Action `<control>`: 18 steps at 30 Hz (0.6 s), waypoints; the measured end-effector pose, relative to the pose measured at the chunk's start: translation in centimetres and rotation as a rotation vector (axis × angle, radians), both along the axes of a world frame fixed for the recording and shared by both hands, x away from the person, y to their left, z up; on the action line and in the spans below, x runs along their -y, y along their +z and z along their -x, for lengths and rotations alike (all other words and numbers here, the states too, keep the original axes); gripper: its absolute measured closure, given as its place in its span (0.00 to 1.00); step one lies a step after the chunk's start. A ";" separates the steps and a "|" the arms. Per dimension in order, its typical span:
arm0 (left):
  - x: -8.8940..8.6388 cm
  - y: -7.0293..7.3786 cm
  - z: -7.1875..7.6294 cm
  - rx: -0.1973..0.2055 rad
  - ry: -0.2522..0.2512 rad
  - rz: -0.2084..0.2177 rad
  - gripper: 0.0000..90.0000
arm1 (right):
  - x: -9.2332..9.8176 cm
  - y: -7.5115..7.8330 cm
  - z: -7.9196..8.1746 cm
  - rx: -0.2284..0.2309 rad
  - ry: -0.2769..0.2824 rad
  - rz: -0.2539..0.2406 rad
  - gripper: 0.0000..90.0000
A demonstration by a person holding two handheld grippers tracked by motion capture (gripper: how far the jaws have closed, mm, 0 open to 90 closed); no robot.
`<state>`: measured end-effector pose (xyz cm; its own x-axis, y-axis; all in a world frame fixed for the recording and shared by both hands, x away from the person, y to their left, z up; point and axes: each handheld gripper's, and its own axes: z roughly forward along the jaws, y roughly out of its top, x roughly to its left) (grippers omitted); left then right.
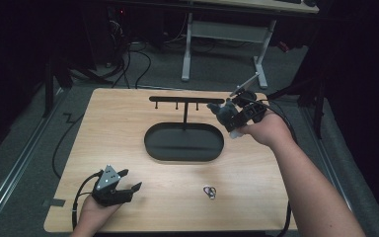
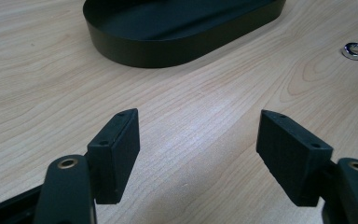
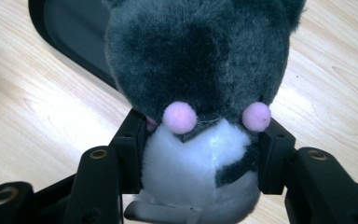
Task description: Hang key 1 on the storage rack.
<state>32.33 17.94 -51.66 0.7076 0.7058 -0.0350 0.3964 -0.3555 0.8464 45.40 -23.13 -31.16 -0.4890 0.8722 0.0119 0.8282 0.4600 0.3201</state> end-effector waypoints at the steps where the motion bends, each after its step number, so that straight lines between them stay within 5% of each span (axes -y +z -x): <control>1: 0.0 0.0 0.0 0.000 0.000 0.000 0.34 | 0.0 0.0 0.0 0.002 -0.004 0.000 0.53; 9: 0.0 0.0 0.0 0.002 -0.004 -0.008 0.34 | 1.0 -0.5 -0.4 0.034 -0.064 -0.004 0.53; 18: 0.3 -0.1 0.0 -0.005 -0.015 -0.018 0.34 | 2.8 -3.3 0.7 0.026 -0.085 -0.018 0.53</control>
<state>32.31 17.61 -51.76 0.7180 0.6955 -0.0258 0.3947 -0.3763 0.8382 44.65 -25.89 -34.46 -0.4135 0.9104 0.0161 0.8553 0.3823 0.3497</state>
